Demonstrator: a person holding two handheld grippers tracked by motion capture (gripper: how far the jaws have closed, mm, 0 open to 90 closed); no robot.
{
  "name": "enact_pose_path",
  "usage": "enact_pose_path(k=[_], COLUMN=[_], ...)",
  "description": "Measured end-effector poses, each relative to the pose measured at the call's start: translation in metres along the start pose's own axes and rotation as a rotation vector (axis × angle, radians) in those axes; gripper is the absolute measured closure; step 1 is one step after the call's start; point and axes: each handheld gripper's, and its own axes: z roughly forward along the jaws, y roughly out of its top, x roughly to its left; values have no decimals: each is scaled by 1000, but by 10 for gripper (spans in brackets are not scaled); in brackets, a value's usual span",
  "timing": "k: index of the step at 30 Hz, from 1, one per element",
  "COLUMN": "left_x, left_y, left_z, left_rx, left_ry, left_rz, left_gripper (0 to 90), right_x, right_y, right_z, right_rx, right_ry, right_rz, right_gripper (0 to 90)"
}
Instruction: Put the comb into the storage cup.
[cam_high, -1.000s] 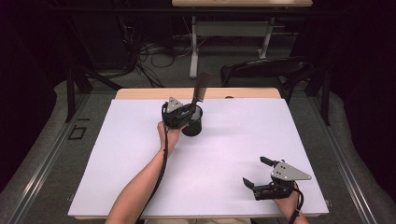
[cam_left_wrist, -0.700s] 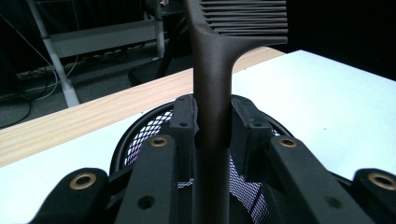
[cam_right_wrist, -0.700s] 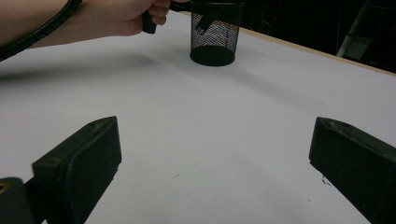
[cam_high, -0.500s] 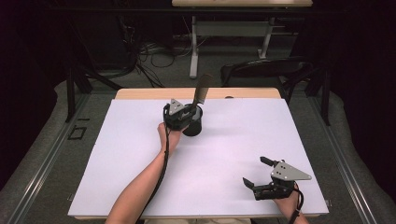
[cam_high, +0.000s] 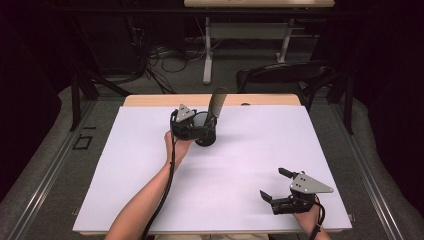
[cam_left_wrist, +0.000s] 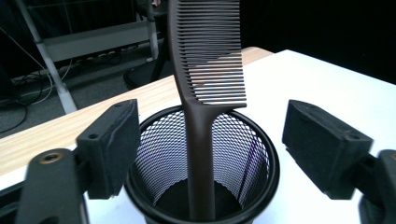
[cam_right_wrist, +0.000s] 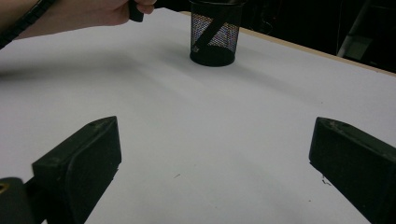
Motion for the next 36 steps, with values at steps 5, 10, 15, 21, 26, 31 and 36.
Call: enact_pose_path(k=[5, 10, 15, 21, 26, 31, 36], left_x=[1, 2, 4, 4, 4, 4, 5], left_y=[3, 6, 7, 7, 7, 4, 0], left_z=[-10, -18, -26, -36, -46, -57, -68], left_rx=[19, 40, 66, 78, 91, 115, 136], left_ry=[-3, -7, -12, -21, -24, -20, -11], left_rz=[13, 24, 39, 48, 60, 67, 68], left_gripper=[148, 114, 89, 58, 31, 7, 0], right_x=[0, -2, -3, -2, -1, 0, 0], right_y=[0, -1, -2, -1, -1, -1, -1], right_z=[0, 0, 0, -1, 0, 1, 1], right_rx=[4, 7, 9, 5, 8, 12, 17], right_ry=[-1, -1, -1, 3, 3, 4, 4], right_rz=[1, -1, 6, 2, 0, 4, -2], right_gripper=[18, 18, 19, 19, 19, 20, 20])
